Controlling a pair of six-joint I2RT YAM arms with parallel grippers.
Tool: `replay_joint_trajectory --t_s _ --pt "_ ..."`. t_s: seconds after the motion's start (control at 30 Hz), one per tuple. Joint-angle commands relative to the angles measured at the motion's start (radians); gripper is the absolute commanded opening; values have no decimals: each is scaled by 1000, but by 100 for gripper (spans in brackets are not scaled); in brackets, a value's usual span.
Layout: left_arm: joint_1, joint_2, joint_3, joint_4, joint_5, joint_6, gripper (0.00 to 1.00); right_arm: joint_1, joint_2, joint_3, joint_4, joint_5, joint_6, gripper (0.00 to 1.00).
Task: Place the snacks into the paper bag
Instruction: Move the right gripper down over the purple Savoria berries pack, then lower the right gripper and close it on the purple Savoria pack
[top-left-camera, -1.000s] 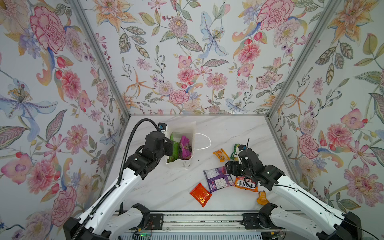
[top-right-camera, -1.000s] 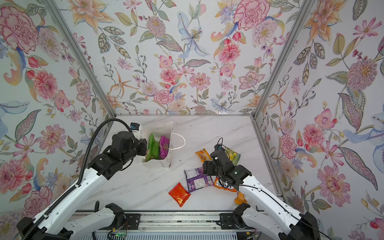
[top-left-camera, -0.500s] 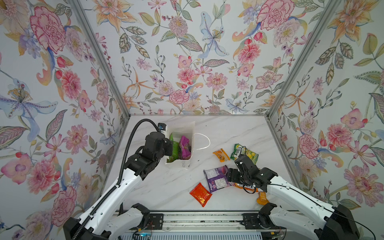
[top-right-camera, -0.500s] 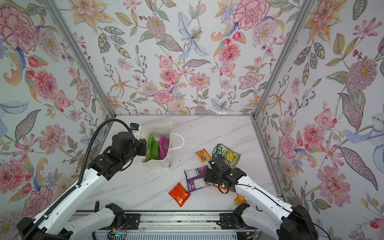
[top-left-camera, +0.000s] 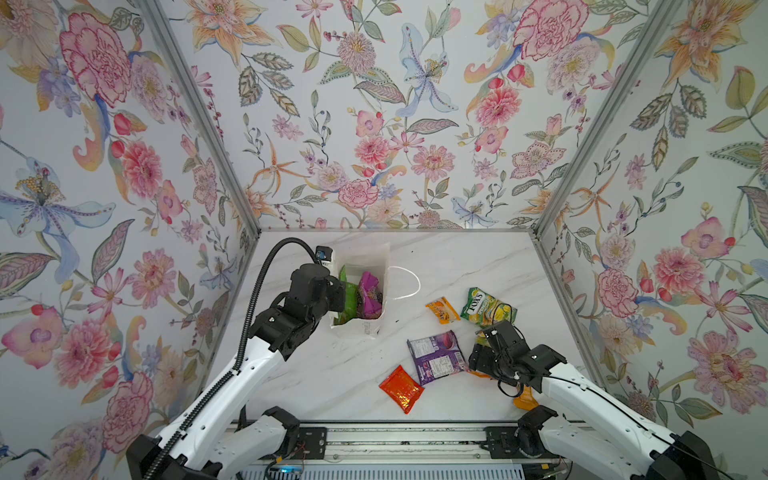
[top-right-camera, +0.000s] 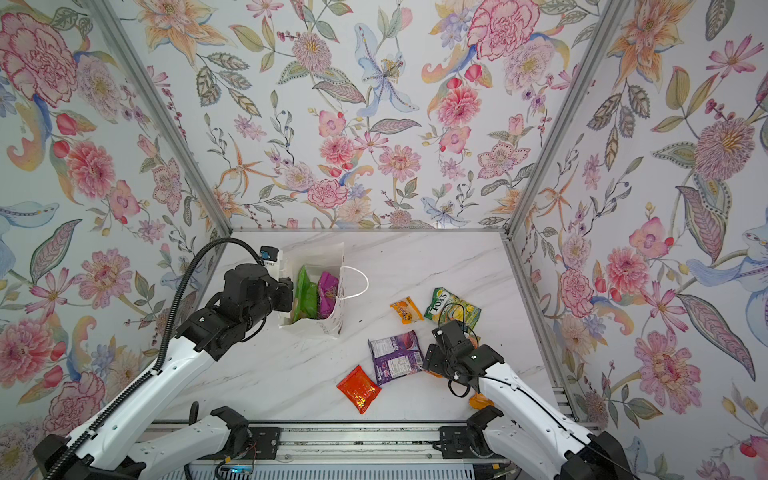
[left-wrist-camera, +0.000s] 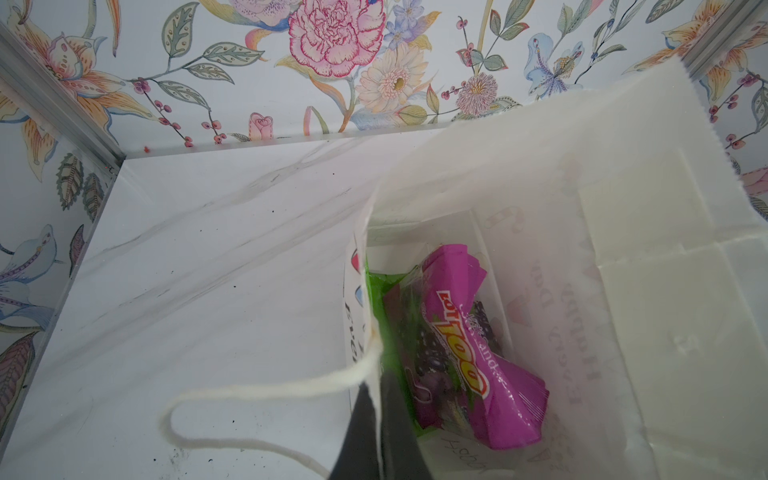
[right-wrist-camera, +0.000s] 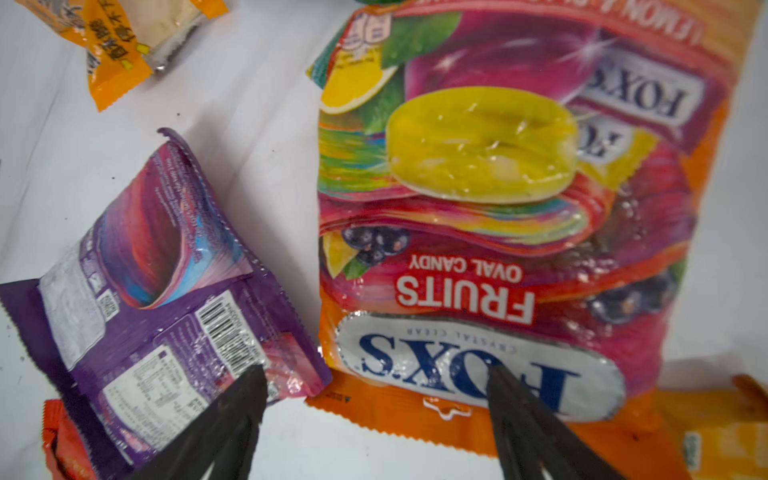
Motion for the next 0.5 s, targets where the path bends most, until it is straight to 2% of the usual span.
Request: replay_joint_trajectory --t_s 0.0,0.1,0.23,0.43,0.47 --pt "10 -26 1 52 -32 18 0 -3 12 -10 -25 16 30 87" --pt "10 -27 1 51 -34 18 0 -3 49 -16 12 -11 18 88" --pt "10 -28 1 53 -35 18 0 -1 68 -41 152 -99 27 87" --pt "11 -29 1 53 -37 18 0 4 162 -23 323 -200 29 83" --pt "12 -29 1 52 -37 18 0 5 180 -19 360 -228 31 80"
